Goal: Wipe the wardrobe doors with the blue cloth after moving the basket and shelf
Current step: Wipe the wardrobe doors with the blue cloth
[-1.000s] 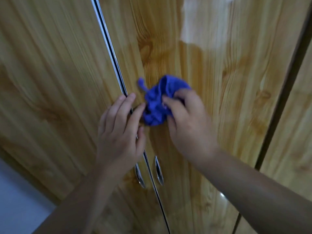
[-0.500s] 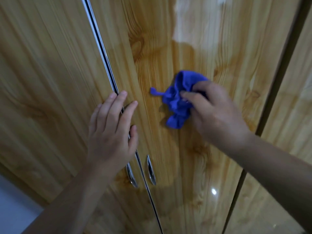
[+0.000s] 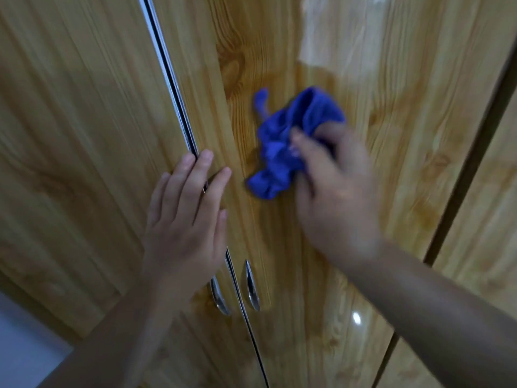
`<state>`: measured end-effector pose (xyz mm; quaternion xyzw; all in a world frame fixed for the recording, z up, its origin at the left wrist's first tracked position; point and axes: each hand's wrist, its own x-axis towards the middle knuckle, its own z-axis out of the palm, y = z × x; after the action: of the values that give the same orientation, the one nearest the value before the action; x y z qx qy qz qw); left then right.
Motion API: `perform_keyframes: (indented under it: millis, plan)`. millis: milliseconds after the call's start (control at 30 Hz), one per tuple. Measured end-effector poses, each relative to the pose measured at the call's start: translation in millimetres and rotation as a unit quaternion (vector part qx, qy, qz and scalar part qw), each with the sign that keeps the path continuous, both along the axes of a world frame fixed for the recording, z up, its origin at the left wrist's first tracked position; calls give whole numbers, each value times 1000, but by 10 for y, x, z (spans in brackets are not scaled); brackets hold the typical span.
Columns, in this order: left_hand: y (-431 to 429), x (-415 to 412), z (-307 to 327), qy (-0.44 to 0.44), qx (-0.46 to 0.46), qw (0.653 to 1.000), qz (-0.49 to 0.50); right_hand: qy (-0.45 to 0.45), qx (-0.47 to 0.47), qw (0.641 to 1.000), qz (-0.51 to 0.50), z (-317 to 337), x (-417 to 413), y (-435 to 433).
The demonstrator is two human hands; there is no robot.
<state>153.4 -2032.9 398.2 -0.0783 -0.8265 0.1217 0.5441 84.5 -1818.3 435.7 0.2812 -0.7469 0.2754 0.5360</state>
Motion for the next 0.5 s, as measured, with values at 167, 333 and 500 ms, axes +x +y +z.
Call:
perform_keyframes:
  millis: [167,333,500]
  plan:
    - [5,-23,-36,14,0,1000,2,-27,68,995,70,-378,233,-402]
    - [23,-32,-38,22,6,1000,-14,3,102,994,30,-330,-30,315]
    - [46,-14,15,7,-4,1000,-12,-40,40,995,-88,-135,-267,1319]
